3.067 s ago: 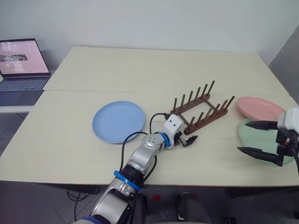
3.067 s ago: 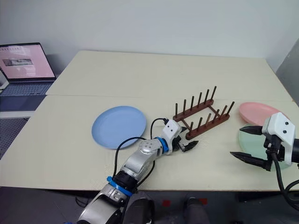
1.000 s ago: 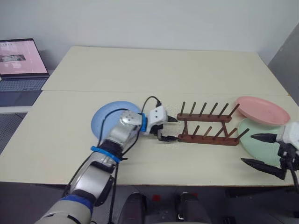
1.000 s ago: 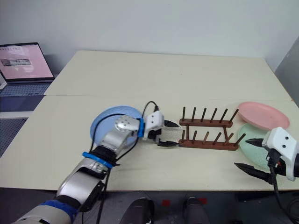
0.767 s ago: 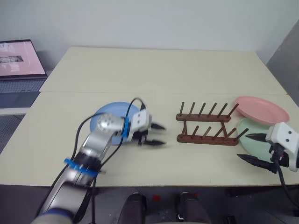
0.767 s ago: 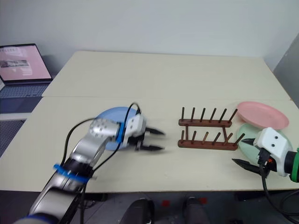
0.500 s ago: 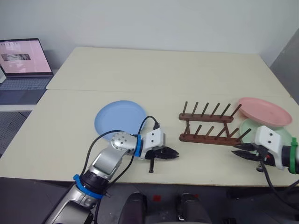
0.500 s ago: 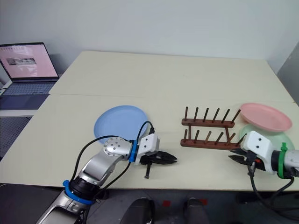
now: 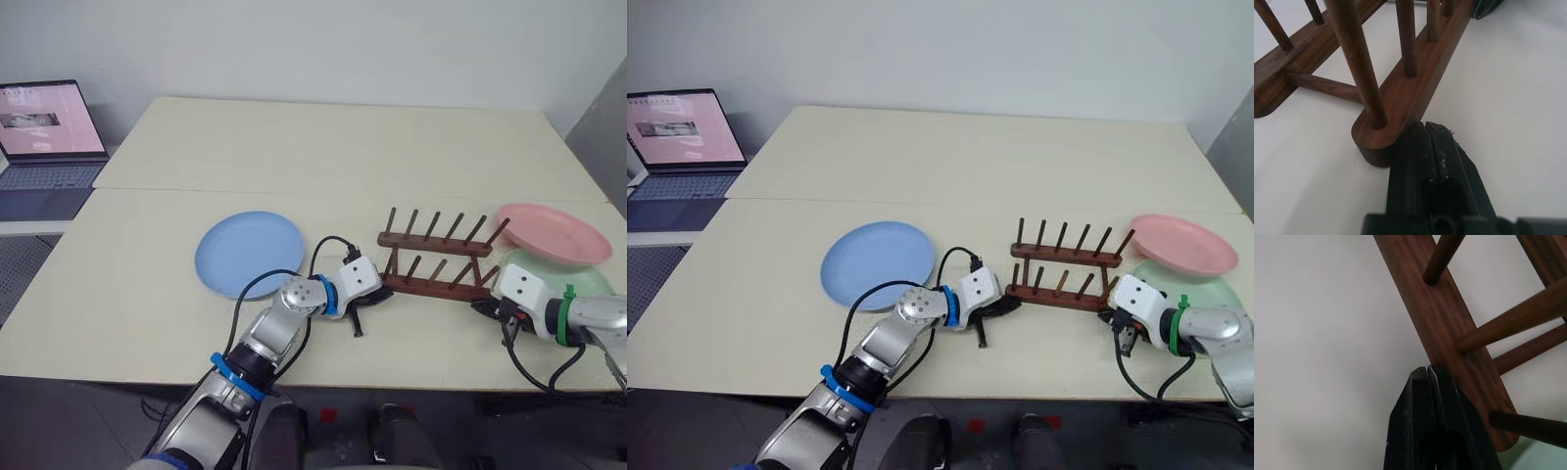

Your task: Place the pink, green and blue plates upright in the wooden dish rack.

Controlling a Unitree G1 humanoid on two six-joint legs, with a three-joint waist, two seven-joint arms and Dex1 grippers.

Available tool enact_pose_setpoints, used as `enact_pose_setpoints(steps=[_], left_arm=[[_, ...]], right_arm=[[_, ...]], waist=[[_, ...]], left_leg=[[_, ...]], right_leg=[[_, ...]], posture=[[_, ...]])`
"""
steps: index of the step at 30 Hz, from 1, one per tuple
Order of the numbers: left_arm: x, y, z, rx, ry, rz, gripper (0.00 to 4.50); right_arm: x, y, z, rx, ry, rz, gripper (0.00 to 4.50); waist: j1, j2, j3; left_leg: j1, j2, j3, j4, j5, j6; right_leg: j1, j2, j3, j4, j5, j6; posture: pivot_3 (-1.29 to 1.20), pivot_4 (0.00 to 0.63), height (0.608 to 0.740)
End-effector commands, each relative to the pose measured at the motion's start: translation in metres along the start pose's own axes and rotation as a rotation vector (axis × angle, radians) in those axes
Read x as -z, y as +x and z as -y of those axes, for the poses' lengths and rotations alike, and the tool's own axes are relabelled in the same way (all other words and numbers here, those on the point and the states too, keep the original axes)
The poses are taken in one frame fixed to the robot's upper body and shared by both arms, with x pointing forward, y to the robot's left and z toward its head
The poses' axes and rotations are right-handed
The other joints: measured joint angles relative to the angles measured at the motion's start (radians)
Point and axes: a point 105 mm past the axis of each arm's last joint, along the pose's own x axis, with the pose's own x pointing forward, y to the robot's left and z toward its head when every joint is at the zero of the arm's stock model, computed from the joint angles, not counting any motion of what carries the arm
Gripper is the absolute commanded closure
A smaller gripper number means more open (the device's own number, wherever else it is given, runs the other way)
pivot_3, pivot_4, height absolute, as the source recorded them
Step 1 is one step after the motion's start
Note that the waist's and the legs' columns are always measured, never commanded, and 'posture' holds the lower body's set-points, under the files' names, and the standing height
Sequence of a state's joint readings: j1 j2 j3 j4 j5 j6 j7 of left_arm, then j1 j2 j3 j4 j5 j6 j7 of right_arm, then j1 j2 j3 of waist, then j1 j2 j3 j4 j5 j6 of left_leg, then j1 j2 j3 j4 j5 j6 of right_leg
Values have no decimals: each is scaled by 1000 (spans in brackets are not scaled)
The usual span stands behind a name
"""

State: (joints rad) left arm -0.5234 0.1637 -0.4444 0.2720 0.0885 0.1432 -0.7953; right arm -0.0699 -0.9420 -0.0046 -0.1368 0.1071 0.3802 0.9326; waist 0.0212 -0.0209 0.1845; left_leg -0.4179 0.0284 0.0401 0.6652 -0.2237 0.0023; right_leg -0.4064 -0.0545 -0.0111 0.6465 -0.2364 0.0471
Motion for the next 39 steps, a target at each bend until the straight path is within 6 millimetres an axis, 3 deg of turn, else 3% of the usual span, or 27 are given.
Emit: enact_pose_setpoints(steps=[1, 11, 16, 21, 25, 29, 32, 35, 37, 39], left_arm=[[-10, 1, -8, -37, 45, 27, 4500], [-10, 2, -28, -113, 53, 21, 4500], [-14, -2, -23, -79, 45, 56, 4500], [-27, -35, -8, -9, 11, 156, 4500], [-39, -79, -3, 32, -1, 203, 3653], [-56, -106, 0, 81, 49, 223, 2423], [-84, -117, -10, 61, 45, 294, 1517], [-110, -118, -17, 47, 71, 347, 594], [-117, -115, -15, 66, 100, 353, 19], [-119, -109, -13, 69, 124, 353, 19]], right_arm=[[-6, 1, 10, 39, -32, 17, 4479], [-10, 5, 25, 91, -51, 33, 4479], [-13, 5, 24, 97, -50, 42, 4479], [-27, -16, 22, 88, 9, 105, 4479], [-38, -50, 14, 32, 25, 133, 3606], [-43, -78, 22, 58, 2, 117, 2085], [-42, -94, 43, 124, -46, 71, 985], [-27, -92, 70, 205, -146, -47, 0], [-19, -85, 85, 237, -177, -96, 0], [-12, -77, 102, 278, -198, -138, 0]], waist=[[-2, 0, 0], [-2, 0, 0], [-2, 0, 0], [-6, 0, 0], [-4, 1, 0], [-4, 1, 0], [-4, 1, 0], [-4, 0, 0], [-8, 0, 0], [-16, 1, 0]], left_leg=[[0, 0, 0, 0, 0, 0], [0, 0, 0, 0, 0, 0], [0, 0, 0, 0, 0, 0], [0, 2, 0, -2, 0, 0], [-1, 3, -1, -3, 0, 0], [0, 3, -1, -1, 0, 0], [1, 2, 0, 1, 0, 0], [0, 2, 0, 1, 0, 0], [1, 1, 0, 1, 0, 0], [1, 0, 2, 0, 0, 0]], right_leg=[[0, 0, 0, 0, 0, 0], [0, 0, 0, 0, 3, 4], [0, 0, 0, 0, 3, 4], [-1, 0, 0, 0, 6, 0], [-2, 0, -2, 1, 5, -2], [0, -1, -1, 0, 0, -2], [1, -2, 0, -1, 1, -1], [1, -2, -1, -1, 1, -1], [1, -2, 0, -1, 1, -1], [1, -1, 1, -1, 1, -1]], posture=[[0, 150, 725], [0, 150, 725], [0, 150, 725], [0, 150, 725], [0, 150, 725], [0, 150, 725], [0, 150, 725], [0, 150, 725], [0, 150, 725], [0, 150, 725]])
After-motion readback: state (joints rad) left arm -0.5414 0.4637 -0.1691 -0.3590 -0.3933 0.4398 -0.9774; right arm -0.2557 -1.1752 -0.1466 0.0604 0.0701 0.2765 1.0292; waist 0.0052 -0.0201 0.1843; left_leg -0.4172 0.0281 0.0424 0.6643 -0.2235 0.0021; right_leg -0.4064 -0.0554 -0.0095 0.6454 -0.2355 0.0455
